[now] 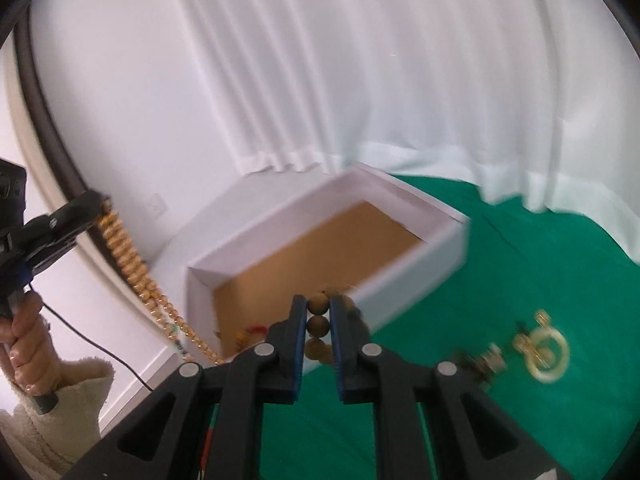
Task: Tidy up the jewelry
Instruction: 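Carry both bead strands into the white box and release them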
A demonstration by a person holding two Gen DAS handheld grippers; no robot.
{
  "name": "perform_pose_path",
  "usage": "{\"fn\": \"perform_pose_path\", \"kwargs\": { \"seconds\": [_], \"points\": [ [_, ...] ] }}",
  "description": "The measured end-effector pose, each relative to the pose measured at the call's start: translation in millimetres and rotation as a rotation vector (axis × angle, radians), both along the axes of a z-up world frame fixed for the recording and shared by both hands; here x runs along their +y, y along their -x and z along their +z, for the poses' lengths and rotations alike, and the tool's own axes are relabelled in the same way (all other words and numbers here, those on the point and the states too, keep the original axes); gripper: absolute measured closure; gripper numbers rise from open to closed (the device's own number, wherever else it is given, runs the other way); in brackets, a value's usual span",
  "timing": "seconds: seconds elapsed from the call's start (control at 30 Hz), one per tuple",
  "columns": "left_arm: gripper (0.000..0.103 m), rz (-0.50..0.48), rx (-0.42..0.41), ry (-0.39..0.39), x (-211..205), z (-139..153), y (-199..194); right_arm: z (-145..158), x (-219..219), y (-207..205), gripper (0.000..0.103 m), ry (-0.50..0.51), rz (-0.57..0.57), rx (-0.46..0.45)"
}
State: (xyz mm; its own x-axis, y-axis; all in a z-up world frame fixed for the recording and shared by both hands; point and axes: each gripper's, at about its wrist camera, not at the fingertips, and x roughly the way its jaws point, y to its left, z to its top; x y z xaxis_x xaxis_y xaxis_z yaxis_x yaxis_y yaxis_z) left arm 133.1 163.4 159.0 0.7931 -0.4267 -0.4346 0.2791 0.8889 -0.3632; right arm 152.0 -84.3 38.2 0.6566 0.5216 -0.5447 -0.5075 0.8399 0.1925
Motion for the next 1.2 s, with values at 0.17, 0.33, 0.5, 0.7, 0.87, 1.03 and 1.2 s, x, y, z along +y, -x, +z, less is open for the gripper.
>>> {"fn": "perform_pose_path", "kwargs": {
  "seconds": [0.17, 0.33, 0.5, 0.7, 0.87, 1.03, 1.2],
  "points": [
    [0.098, 0.041, 0.034, -0.029, 35.2, -19.6, -32.0, -1.9, 73.1, -29.7, 0.091, 0.048, 0.098, 0.001],
    [0.097, 0.136, 0.149, -0.092, 64.9, -85.7, -71.1, -39.9, 137.0, -69.8, 0.091, 0.139, 0.145, 0.063],
    [0.087, 0.243, 0.262, -0.234, 79.6, -167.5, -93.2, -93.0, 173.5, -99.2, 0.087, 0.225, 0.096, 0.126],
    [0.021, 0.322, 0.270, -0.305, 74.4, -199.2, -69.9, -95.3, 152.5, -93.1, 0.010, 0.165, 0.009, 0.103],
    [0.004, 0.314, 0.184, -0.307, 47.4, -184.3, -38.9, -78.4, 116.2, -56.6, 0.010, 0.201, -0.070, -0.037],
    [0.001, 0.292, 0.058, -0.330, 0.9, -166.5, -11.1, -65.5, 64.7, 0.0, 0.010, 0.223, -0.180, -0.190],
    [0.000, 0.205, 0.013, -0.387, -57.4, -174.8, 4.5, -63.2, 5.2, 47.6, 0.000, 0.244, -0.311, -0.268]
  ]
}}
